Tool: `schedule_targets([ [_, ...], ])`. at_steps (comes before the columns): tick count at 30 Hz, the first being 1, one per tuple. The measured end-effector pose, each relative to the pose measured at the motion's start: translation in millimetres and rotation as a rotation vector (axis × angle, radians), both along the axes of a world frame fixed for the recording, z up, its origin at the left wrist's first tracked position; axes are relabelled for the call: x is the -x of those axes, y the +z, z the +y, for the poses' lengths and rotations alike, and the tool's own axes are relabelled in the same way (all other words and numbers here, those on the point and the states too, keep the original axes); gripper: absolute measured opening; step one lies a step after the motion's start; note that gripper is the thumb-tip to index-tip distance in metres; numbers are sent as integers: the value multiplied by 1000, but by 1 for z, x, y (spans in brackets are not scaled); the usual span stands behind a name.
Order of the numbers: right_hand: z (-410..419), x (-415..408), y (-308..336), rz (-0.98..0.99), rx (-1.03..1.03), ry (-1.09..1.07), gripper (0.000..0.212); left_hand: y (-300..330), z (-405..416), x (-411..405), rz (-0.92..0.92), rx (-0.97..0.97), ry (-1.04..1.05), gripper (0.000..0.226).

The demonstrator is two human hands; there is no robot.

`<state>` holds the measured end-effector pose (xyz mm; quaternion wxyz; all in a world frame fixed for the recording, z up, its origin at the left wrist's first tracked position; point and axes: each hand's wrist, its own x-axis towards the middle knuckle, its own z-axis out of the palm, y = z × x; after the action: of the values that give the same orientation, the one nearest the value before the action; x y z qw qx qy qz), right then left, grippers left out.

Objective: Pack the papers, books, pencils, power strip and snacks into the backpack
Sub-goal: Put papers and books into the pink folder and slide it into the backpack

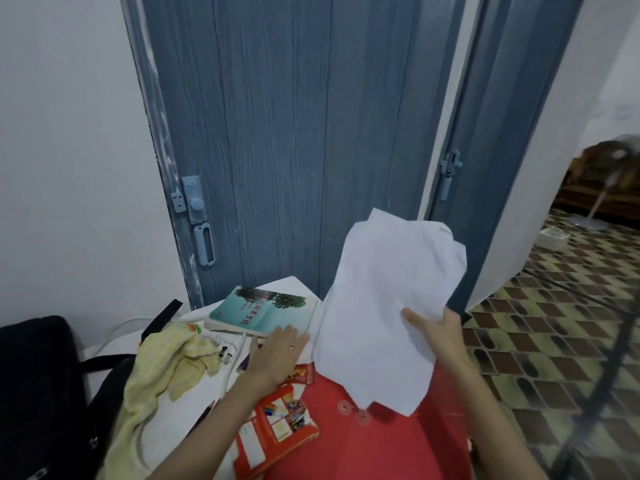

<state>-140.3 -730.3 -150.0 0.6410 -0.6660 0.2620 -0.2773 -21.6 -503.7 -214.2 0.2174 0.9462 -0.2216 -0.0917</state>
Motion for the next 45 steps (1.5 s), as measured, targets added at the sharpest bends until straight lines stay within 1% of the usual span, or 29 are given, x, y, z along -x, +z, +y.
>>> schedule_targets([
  [1,-7,10,9,-23,8,61,15,7,-2,1,41,155,38,66],
  [3,-18,29,24,-8,35,160,17,30,-12,7,181,513,54,71],
  [5,-25,40,34,25,49,244,32,52,-22,12,294,814,45,74],
  [6,-26,45,38,41,49,278,37,62,-27,14,359,930,36,69],
  [8,-24,52,46,68,57,335,33,78,-32,18,467,1086,-31,52],
  [9,-23,54,47,71,59,348,31,83,-34,21,466,1119,-68,44],
  [10,-22,55,49,70,70,346,33,87,-35,23,433,1131,-79,35],
  [13,-18,58,51,2,128,315,56,89,-40,29,327,1178,-45,16],
  [14,-16,59,50,-31,126,298,64,90,-42,31,292,1191,-25,13],
  [15,-15,59,50,-64,122,278,67,92,-43,34,237,1202,-6,23],
  [16,-13,59,51,-93,120,254,59,92,-44,35,182,1194,4,40],
  [17,-11,59,52,-126,114,219,46,93,-45,36,118,1188,17,52],
  [18,-8,59,54,-159,110,182,34,96,-45,40,52,1184,34,55],
  [19,-5,60,55,-185,113,145,28,99,-46,44,4,1171,29,52],
  [20,-2,59,57,-195,128,124,24,102,-46,48,-14,1175,16,42],
  [21,0,59,58,-198,148,111,22,106,-48,53,-1,1178,-7,26],
  [22,2,59,58,-203,161,102,21,110,-49,59,26,1173,-25,16],
  [24,3,60,57,-224,156,85,21,108,-51,63,32,1191,-20,24],
  [27,-1,60,42,-213,153,70,24,98,-52,68,16,1246,22,20],
  [29,-3,61,23,-173,106,86,25,84,-55,72,79,1200,65,17],
  [32,-4,57,-1,-69,74,149,20,59,-59,77,198,1101,147,18],
  [35,-11,45,-2,-18,108,184,13,54,-61,74,202,1090,199,15],
  [38,-30,34,5,-19,136,113,7,56,-53,72,162,974,134,17],
  [39,-41,31,6,-14,164,69,10,52,-49,74,140,878,129,20],
  [40,-54,29,6,-3,192,41,13,47,-45,78,99,721,143,25],
  [42,-80,24,-2,72,230,19,20,30,-33,89,-4,222,148,31],
  [43,-93,21,-11,131,241,6,28,23,-26,93,-35,-13,128,32],
  [44,-103,17,-22,204,246,38,34,14,-21,100,-35,-165,149,31],
  [45,-111,15,-32,283,250,87,39,7,-17,108,-26,-232,184,28],
])
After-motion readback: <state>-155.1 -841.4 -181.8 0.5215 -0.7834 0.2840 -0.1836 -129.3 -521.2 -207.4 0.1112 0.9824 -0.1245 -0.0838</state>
